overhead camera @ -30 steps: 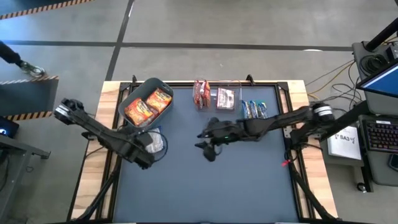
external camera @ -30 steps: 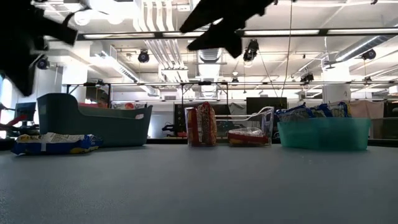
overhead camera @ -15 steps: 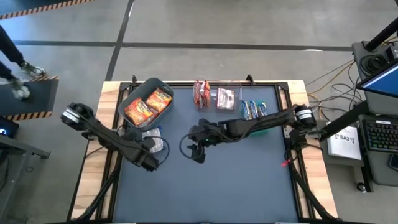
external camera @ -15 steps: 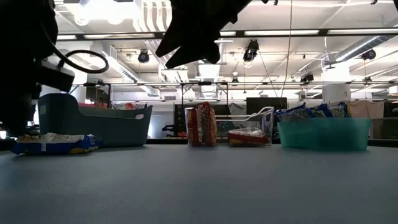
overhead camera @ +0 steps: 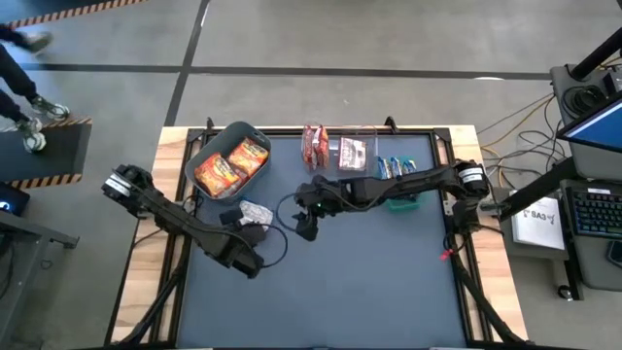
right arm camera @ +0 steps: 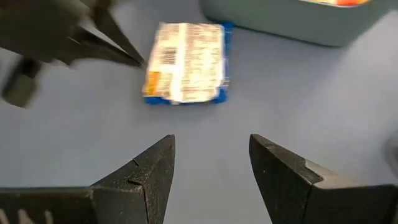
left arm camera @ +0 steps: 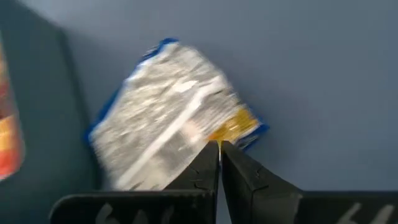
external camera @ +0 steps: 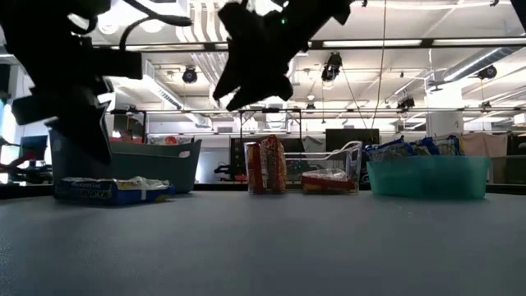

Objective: Sort Maruchan noodles
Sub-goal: Put the blue noodle pack into the transparent bin

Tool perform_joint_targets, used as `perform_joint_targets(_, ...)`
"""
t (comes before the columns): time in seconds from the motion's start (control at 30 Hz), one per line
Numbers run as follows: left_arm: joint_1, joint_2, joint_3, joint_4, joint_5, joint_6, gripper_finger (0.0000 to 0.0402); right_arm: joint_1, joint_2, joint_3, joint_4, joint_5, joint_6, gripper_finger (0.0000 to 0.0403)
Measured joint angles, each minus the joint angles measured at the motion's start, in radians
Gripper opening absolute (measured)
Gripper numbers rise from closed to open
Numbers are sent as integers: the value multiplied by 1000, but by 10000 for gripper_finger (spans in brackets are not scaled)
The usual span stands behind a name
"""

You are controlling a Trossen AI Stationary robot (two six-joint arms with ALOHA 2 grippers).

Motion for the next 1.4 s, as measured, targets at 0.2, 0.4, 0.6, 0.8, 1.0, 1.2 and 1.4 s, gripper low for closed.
perform_joint_targets(0.2,-60,-66,33,-177,-78,-77,0,-64,34,-2,26,-9,-27,194)
perform_joint_targets(0.4,-147,-223,33,-193,-235,-72,0,-100,85,-2,133,-41,-41,194)
perform_joint_targets(0.6,-200,-403,33,-230,-462,-64,0,-139,178,39,255,-198,-73,194)
perform_joint_targets(0.8,-208,-506,23,-237,-673,-15,0,-139,345,215,302,-208,-158,194)
perform_joint_targets(1.0,-208,-547,21,-239,-854,14,0,-150,509,435,207,-176,-143,194)
perform_joint_targets(1.2,-208,-549,11,-254,-845,34,0,-154,627,593,94,-172,-149,194)
perform_joint_targets(1.4,-208,-537,-13,-253,-827,5,0,-155,669,640,93,-231,-133,193)
